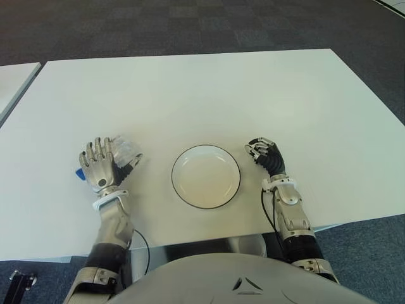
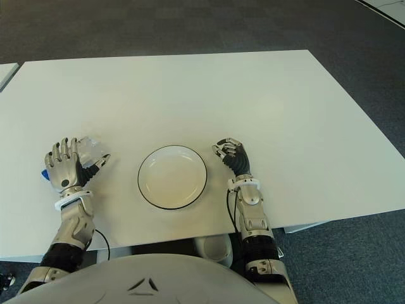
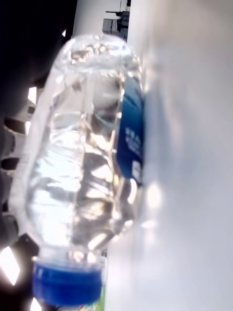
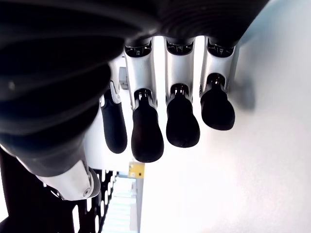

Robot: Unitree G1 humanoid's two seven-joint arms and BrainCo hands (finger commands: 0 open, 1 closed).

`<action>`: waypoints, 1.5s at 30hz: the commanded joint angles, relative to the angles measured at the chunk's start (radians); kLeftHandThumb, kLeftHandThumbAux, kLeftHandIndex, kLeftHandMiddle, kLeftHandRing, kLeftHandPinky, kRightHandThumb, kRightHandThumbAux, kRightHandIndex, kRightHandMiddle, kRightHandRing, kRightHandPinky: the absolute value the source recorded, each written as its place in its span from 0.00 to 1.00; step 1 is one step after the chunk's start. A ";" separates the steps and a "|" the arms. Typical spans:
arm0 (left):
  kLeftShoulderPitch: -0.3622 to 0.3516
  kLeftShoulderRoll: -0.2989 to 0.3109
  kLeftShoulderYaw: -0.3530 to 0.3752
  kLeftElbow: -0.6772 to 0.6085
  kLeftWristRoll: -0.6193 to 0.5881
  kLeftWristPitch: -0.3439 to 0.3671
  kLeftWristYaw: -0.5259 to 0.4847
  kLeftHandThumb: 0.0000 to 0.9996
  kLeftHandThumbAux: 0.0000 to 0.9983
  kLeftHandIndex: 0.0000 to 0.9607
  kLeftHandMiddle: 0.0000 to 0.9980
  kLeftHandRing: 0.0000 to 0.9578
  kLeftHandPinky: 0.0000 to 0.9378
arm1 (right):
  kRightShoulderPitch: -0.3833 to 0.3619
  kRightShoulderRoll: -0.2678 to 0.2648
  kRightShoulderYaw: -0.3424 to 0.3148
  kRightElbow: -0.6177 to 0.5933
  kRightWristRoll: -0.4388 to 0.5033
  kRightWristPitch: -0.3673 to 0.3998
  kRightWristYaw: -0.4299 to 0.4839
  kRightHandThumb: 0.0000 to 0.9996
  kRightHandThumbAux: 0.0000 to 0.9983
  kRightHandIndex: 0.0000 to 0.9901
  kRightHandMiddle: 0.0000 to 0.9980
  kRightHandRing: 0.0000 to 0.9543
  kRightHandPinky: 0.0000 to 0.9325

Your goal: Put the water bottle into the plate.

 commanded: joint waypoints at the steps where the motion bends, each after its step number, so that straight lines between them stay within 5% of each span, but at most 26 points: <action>1: -0.063 0.012 -0.033 0.190 -0.062 -0.016 -0.013 0.64 0.14 0.00 0.00 0.00 0.00 | 0.017 0.002 0.005 0.029 0.006 0.029 0.009 0.70 0.73 0.44 0.75 0.78 0.80; 19: -0.263 0.031 -0.098 0.562 -0.185 -0.093 -0.008 0.66 0.15 0.00 0.00 0.00 0.00 | 0.026 -0.002 0.005 0.016 -0.004 0.031 0.005 0.70 0.73 0.44 0.76 0.79 0.80; 45: -0.303 0.057 -0.134 0.659 -0.288 -0.152 0.008 0.67 0.29 0.00 0.00 0.00 0.05 | 0.029 -0.001 0.007 0.006 -0.002 0.036 0.004 0.70 0.73 0.44 0.76 0.78 0.80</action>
